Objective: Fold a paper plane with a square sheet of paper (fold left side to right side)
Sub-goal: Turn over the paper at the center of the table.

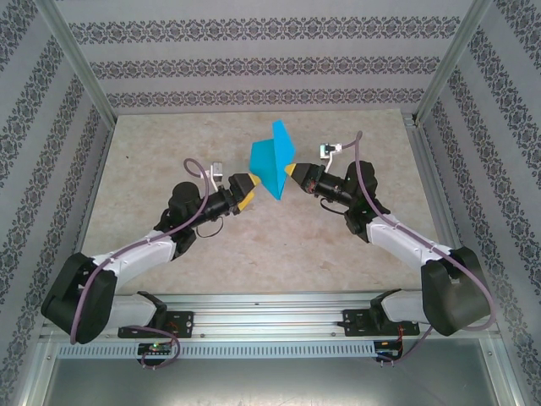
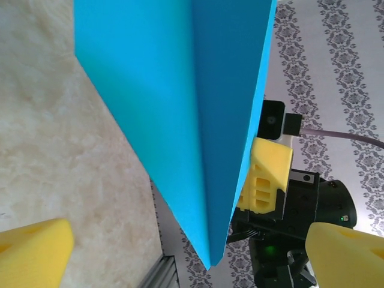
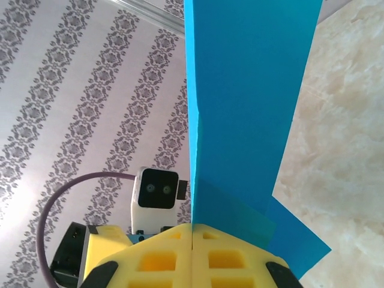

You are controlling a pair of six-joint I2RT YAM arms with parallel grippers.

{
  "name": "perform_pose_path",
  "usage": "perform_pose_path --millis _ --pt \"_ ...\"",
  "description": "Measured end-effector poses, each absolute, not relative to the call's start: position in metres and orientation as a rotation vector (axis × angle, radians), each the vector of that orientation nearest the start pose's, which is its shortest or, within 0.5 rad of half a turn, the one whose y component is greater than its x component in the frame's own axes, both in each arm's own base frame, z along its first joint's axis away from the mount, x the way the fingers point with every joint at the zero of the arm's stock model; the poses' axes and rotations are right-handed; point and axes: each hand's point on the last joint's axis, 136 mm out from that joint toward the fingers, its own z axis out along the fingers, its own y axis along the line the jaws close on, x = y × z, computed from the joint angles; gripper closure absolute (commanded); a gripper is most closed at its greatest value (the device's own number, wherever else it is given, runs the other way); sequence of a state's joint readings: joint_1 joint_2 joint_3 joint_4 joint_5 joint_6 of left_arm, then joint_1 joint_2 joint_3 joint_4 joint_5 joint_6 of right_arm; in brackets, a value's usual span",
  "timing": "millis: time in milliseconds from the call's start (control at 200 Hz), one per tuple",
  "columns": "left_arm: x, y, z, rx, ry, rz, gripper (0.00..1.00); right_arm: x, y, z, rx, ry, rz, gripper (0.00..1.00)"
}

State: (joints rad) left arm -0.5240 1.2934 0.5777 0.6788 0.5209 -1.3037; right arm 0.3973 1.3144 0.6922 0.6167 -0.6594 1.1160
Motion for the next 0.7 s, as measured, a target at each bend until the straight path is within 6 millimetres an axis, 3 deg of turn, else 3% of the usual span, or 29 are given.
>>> perform_pose_path --millis 235,475,699 --pt "0.296 -0.303 0.262 -0.193 1.886 -1.830 0.06 0.324 0.252 0.278 0.106 1.829 1.687 1.00" --pt "0.295 -0.327 0.269 -0.147 1.878 -1.887 0.22 0.323 0.253 0.281 0.126 1.811 1.718 1.00" --pt "0.294 -0.331 0.266 -0.149 1.889 -1.895 0.43 0.325 0.252 0.279 0.149 1.813 1.718 1.00"
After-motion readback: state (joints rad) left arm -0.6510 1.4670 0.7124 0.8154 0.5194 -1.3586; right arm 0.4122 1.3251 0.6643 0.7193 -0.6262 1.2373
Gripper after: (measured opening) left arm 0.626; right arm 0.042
